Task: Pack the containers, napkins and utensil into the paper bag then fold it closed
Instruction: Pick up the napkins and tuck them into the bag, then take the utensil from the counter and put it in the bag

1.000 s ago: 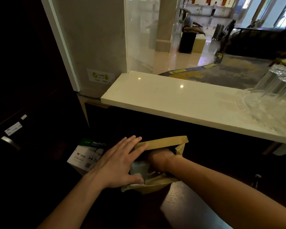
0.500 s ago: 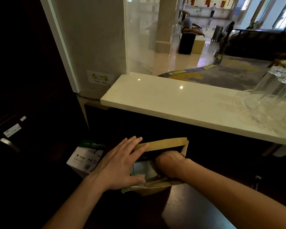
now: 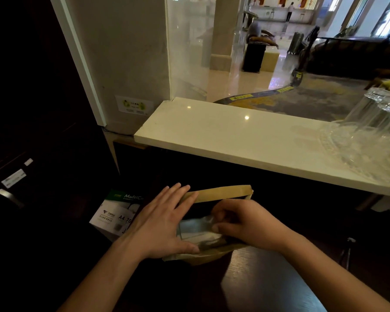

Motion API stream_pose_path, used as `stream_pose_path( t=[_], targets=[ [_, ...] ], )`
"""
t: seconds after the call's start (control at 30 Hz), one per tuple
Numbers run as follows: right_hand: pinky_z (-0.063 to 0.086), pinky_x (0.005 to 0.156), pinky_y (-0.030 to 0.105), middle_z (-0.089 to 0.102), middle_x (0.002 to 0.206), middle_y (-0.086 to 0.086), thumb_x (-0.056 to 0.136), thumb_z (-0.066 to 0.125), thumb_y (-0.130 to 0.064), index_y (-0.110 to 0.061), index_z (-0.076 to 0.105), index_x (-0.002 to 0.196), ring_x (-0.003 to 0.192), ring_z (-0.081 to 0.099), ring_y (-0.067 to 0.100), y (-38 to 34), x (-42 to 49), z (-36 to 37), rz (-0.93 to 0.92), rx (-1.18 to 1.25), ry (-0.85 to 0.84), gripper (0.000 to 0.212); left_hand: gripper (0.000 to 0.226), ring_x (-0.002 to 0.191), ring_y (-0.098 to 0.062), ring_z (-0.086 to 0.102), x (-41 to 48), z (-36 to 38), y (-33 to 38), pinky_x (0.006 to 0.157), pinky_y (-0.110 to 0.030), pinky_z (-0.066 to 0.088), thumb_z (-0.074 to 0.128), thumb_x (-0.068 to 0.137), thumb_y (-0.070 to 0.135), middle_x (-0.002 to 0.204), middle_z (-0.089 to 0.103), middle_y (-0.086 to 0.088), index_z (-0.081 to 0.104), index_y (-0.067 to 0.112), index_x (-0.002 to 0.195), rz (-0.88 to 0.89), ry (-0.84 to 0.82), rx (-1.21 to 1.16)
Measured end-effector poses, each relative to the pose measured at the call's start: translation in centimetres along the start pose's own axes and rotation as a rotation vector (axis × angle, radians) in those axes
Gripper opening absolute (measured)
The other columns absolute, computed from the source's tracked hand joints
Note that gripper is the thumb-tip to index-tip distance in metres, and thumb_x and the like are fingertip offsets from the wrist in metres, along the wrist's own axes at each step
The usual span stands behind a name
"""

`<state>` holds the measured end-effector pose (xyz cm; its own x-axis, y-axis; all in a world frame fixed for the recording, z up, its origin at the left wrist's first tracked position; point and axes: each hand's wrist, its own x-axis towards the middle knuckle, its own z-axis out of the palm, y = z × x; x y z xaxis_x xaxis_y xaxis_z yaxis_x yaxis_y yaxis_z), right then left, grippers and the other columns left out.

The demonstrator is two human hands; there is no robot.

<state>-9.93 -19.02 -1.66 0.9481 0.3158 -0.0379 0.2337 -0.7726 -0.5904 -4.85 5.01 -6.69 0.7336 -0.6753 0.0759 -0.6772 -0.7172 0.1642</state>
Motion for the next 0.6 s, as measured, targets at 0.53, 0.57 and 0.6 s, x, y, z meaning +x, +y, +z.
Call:
stream_pose_path(
  t=[0.53,0.57,0.6],
  targets=[
    [0.052,0.073,0.034,0.074,0.097,0.007,0.083,0.072,-0.028,-0.014,0.068,0.108,0.088,0.069,0.028,20.8,-14.1,1.0,0.917,-0.097,0.495,0.029,0.127,0.132,0.002,-0.042,-0.1,-1.1,1.0,0.112,-0.030,-0.013,0.045,0.055,0.098,0.157,-0.030,0.017,-0.028,0.045,0.145,-0.090,-0.044,-0.016],
    [0.050,0.073,0.034,0.073,0.104,0.010,0.085,0.071,-0.028,-0.012,0.066,0.111,0.092,0.068,0.030,21.6,-14.8,1.2,0.961,-0.114,0.484,0.031,0.127,0.130,0.003,-0.044,0.0,-1.1,1.0,0.112,-0.031,-0.012,0.044,0.054,0.099,0.156,-0.032,0.018,-0.029,0.045,0.144,-0.095,-0.050,-0.020],
    [0.050,0.072,0.035,0.069,0.109,0.012,0.086,0.068,-0.028,-0.012,0.064,0.114,0.093,0.066,0.030,22.1,-15.4,1.4,1.004,-0.125,0.465,0.033,0.127,0.128,0.004,-0.046,0.0,-1.2,1.1,0.112,-0.030,-0.011,0.042,0.054,0.100,0.155,-0.033,0.018,-0.030,0.045,0.144,-0.097,-0.058,-0.015]
  ],
)
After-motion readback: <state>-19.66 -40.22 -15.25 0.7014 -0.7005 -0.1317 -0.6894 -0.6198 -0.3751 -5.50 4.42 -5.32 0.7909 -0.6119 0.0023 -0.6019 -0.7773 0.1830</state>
